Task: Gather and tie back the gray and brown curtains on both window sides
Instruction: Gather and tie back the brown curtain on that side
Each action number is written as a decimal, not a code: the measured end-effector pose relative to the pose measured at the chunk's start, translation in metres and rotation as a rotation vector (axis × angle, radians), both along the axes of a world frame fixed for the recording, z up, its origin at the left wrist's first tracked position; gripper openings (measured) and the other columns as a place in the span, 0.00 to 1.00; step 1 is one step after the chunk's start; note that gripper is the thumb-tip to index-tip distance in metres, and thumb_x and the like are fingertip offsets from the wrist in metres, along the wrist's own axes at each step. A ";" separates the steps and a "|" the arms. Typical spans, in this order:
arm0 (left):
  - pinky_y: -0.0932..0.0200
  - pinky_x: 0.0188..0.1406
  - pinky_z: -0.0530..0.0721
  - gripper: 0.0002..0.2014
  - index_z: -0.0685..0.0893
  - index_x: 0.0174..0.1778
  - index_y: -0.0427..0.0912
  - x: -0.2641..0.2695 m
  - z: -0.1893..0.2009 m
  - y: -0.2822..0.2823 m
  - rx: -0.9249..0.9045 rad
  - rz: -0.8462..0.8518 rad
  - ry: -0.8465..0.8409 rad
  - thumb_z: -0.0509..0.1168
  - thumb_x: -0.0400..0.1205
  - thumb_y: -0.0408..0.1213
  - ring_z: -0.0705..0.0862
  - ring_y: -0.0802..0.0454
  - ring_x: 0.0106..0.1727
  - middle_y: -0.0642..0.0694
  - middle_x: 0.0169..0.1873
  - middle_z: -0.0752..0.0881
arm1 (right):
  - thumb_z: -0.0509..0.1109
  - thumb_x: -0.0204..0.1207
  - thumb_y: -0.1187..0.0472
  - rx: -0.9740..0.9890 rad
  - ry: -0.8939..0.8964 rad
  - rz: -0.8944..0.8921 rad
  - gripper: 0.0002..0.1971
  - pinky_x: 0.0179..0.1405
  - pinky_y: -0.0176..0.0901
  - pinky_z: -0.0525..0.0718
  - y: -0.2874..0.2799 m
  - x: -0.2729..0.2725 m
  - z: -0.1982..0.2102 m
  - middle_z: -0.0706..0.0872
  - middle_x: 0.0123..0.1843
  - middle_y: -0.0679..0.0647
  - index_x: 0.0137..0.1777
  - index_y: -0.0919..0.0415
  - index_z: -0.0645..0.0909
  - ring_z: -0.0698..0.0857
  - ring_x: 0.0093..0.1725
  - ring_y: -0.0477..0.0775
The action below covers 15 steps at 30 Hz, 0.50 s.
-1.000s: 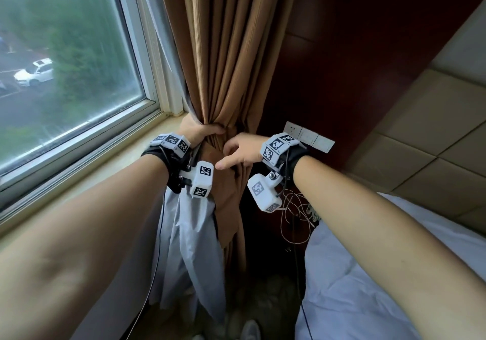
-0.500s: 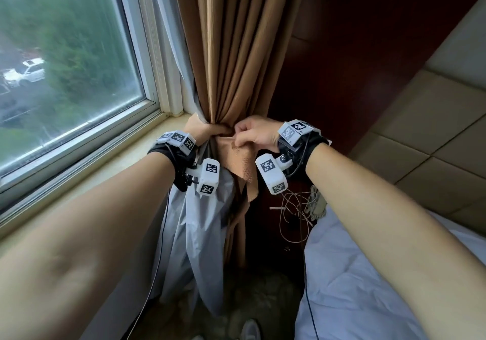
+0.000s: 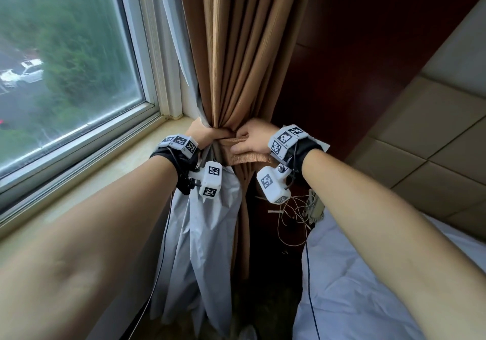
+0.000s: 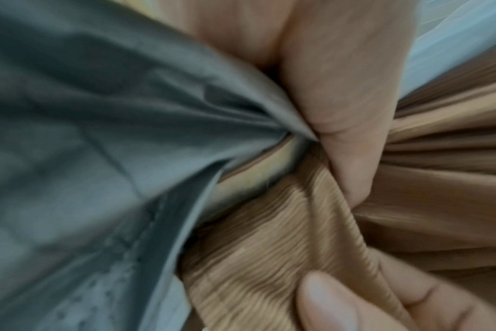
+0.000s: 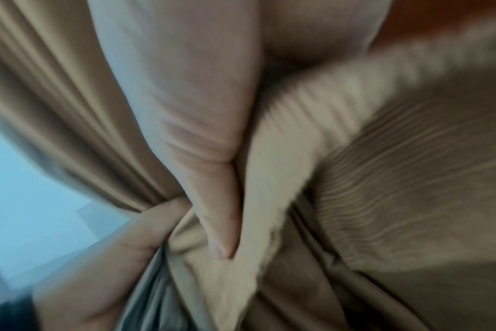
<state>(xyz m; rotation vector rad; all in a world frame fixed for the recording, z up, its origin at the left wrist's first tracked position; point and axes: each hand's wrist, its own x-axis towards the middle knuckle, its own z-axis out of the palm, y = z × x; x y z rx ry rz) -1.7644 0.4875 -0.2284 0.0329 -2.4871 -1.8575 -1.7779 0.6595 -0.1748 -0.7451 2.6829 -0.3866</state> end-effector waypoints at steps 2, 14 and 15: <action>0.50 0.66 0.83 0.31 0.88 0.59 0.43 0.002 -0.002 -0.002 -0.003 -0.002 0.016 0.81 0.59 0.44 0.87 0.54 0.59 0.49 0.58 0.89 | 0.80 0.69 0.47 0.038 -0.035 -0.035 0.16 0.31 0.41 0.71 0.009 -0.005 0.003 0.79 0.31 0.46 0.31 0.52 0.77 0.76 0.33 0.47; 0.68 0.45 0.80 0.39 0.84 0.66 0.44 0.001 -0.006 -0.002 0.058 0.072 -0.082 0.83 0.56 0.45 0.85 0.60 0.49 0.50 0.54 0.88 | 0.83 0.64 0.54 0.158 -0.181 -0.209 0.11 0.32 0.39 0.80 0.049 -0.014 0.014 0.86 0.31 0.51 0.36 0.56 0.83 0.86 0.34 0.53; 0.72 0.40 0.79 0.35 0.84 0.66 0.44 0.000 -0.007 -0.003 0.060 0.070 -0.082 0.83 0.61 0.41 0.84 0.63 0.46 0.51 0.52 0.87 | 0.81 0.65 0.51 0.191 -0.121 -0.236 0.12 0.36 0.40 0.80 0.054 -0.017 0.016 0.86 0.33 0.51 0.35 0.56 0.82 0.86 0.37 0.54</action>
